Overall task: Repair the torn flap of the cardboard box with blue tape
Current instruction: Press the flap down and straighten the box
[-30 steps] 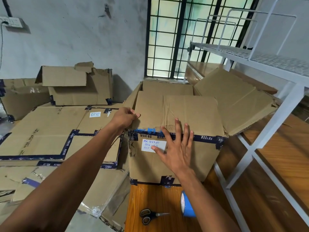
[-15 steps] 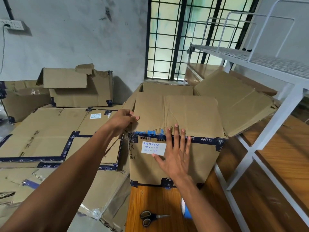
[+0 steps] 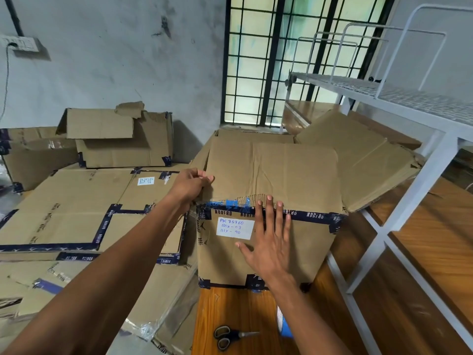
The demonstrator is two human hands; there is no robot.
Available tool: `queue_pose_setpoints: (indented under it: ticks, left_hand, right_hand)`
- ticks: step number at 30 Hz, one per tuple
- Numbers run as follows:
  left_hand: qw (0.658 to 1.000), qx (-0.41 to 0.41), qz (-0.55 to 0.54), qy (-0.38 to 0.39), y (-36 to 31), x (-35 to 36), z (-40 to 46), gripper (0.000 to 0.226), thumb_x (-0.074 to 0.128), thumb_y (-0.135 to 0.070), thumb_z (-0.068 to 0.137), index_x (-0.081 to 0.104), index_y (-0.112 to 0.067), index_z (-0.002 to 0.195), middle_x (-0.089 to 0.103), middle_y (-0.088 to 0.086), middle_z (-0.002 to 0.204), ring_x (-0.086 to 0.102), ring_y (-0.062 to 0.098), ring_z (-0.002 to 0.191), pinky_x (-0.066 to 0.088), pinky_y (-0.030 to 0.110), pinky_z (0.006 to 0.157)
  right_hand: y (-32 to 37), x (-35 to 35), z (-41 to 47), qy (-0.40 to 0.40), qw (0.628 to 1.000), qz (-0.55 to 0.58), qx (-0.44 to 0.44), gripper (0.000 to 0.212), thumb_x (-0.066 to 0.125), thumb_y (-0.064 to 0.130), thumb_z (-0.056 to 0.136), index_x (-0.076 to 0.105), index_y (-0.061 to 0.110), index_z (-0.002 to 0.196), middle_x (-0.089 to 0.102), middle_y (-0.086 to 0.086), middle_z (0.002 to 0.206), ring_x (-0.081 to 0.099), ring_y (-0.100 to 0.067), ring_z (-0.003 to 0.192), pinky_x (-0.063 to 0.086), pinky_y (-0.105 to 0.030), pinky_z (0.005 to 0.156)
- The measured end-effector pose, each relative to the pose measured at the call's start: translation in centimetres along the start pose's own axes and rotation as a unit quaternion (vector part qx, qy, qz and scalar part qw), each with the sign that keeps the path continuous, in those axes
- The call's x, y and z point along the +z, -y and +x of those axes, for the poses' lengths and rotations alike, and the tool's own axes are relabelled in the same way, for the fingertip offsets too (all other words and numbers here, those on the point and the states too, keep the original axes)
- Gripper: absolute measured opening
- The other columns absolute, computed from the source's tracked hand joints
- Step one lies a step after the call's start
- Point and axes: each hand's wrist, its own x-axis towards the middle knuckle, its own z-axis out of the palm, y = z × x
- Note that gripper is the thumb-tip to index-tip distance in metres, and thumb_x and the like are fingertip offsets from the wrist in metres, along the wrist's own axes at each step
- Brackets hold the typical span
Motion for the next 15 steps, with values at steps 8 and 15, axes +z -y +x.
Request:
queue_pose_setpoints:
  ticks: [8, 15]
  left_hand:
    - [0.997, 0.046, 0.047, 0.04, -2.1, -1.3, -0.6, 0.011, 0.078, -0.019, 0.096, 0.069, -0.013, 0.094, 0.075, 0.016, 0.108, 0.071, 0.033, 0.103, 0.057, 0.045, 0.085]
    - [0.999, 0.037, 0.02, 0.001, -1.4, -0.9, -1.4, 0.02, 0.077, -0.022, 0.098, 0.07, -0.006, 0.107, 0.076, 0.014, 0.108, 0.075, 0.037, 0.106, 0.065, 0.054, 0.085]
  right_hand:
    - [-0.3, -0.3, -1.1, -0.005, 1.0, 0.018, 0.018, 0.131, 0.073, 0.073, 0.079, -0.002, 0.015, 0.169, -0.017, -0.02, 0.175, -0.012, -0.038, 0.163, 0.012, -0.06, 0.131]
    - [-0.3, -0.6, -1.3, 0.0, 1.0, 0.027, 0.009, 0.13, 0.074, 0.071, 0.08, -0.004, 0.018, 0.169, -0.018, -0.017, 0.175, -0.014, -0.035, 0.163, 0.012, -0.06, 0.131]
